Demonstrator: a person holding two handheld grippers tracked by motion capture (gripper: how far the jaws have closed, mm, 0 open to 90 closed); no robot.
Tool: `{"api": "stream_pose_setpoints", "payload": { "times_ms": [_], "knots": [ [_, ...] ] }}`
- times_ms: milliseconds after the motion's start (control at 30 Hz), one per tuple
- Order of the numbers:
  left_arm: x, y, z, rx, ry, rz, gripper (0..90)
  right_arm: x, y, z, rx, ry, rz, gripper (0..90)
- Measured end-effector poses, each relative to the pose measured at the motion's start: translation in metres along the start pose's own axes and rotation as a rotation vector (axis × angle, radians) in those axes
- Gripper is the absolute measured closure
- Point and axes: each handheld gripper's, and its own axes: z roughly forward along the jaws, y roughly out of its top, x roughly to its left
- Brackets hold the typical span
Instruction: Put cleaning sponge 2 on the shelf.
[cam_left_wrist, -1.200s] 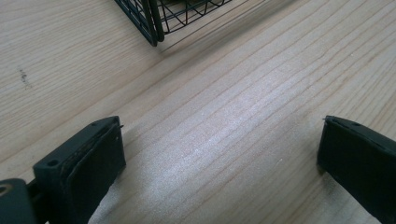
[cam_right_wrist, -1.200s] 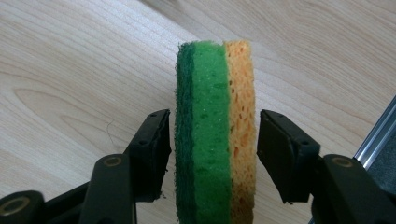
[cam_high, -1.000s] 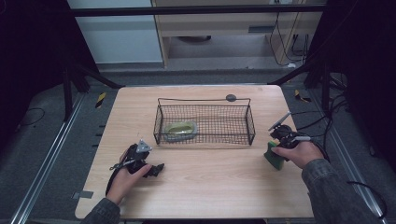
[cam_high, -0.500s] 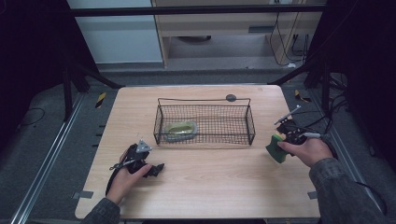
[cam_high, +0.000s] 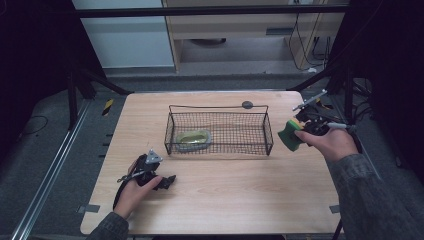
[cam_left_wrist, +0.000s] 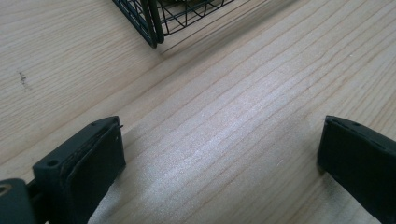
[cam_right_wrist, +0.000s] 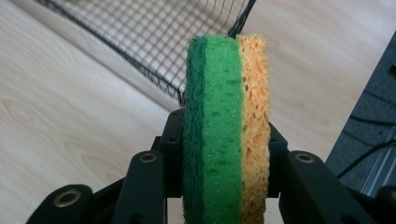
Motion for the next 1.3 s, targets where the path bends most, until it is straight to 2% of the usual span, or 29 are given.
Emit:
{"api": "stream_pose_setpoints", "payload": {
  "times_ms": [300,533,767,1300],
  "knots": [
    [0.0,-0.001,0.0,-0.009,-0.001,-0.001,0.0,-0.003,0.037,-0.01,-0.074,-0.023,-0.032,63.8],
    [0.001,-0.001,0.001,-0.015,-0.003,-0.005,0.0,-0.001,0.056,-0.003,-0.091,-0.029,-0.043,63.7],
    [0.001,-0.002,0.001,-0.018,-0.003,-0.001,0.0,0.006,0.065,0.008,-0.105,-0.022,-0.065,63.7],
    [0.002,-0.002,0.001,-0.027,-0.003,-0.005,0.0,0.007,0.07,0.012,-0.123,-0.025,-0.056,63.7]
  ]
}}
